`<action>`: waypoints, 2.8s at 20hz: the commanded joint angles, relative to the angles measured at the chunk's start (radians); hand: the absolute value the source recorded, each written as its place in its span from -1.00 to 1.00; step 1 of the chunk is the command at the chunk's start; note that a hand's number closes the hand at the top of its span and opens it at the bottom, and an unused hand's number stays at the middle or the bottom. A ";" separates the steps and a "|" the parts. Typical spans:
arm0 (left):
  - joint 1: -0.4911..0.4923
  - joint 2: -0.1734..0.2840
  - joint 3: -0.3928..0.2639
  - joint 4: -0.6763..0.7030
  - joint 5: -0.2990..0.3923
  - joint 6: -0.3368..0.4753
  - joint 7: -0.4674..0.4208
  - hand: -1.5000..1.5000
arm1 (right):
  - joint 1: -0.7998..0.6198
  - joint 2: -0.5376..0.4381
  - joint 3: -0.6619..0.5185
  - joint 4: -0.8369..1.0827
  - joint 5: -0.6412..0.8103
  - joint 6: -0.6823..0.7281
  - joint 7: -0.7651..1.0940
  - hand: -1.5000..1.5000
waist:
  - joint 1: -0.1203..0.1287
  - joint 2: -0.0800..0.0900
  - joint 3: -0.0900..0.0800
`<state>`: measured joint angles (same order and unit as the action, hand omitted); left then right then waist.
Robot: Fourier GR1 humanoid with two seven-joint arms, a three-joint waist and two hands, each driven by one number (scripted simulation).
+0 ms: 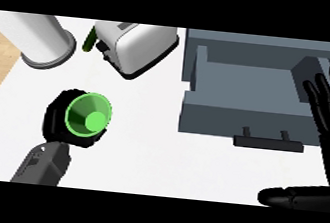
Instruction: Pick up the cup, place it into the drawer and close the drawer
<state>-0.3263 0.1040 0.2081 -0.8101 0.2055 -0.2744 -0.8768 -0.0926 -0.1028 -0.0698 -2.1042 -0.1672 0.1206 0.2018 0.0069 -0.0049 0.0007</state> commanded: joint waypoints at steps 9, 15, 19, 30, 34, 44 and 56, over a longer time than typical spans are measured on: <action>0.023 -0.102 -0.197 -0.607 0.076 0.182 0.465 1.00 | 0.020 -0.001 -0.023 0.056 -0.014 0.024 -0.049 -1.00 | -0.002 0.002 0.000; -0.122 -0.103 -0.205 -0.624 0.059 0.278 0.553 1.00 | -0.011 0.030 0.041 0.005 0.054 -0.026 -0.008 -1.00 | -0.009 0.004 -0.001; -0.254 -0.103 -0.199 -0.657 0.052 0.357 0.693 1.00 | 0.067 0.017 0.025 -0.015 0.029 0.016 -0.035 -1.00 | -0.013 0.003 0.000; -0.541 -0.104 -0.241 -0.388 0.000 0.465 0.702 1.00 | 0.037 -0.001 -0.013 0.007 -0.010 0.033 -0.027 -1.00 | -0.018 0.006 -0.001; -0.679 -0.104 -0.258 -0.310 -0.018 0.538 0.780 1.00 | 0.072 0.021 0.012 0.015 0.016 0.033 -0.062 -1.00 | -0.023 0.006 0.000; -0.835 -0.104 -0.391 0.002 0.138 0.668 0.655 1.00 | 0.020 -0.018 -0.049 0.070 -0.032 0.063 -0.079 -1.00 | -0.040 0.010 0.000; -0.940 -0.104 -0.511 0.317 0.295 0.638 0.523 1.00 | 0.006 -0.012 -0.042 0.109 -0.026 0.071 -0.101 -1.00 | -0.065 0.019 0.000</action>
<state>-1.2324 0.0001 -0.2727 -0.5904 0.4653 0.3910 -0.3191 -0.1117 -0.1151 -0.1065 -2.0251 -0.1854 0.1665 0.1399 -0.0483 0.0102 0.0006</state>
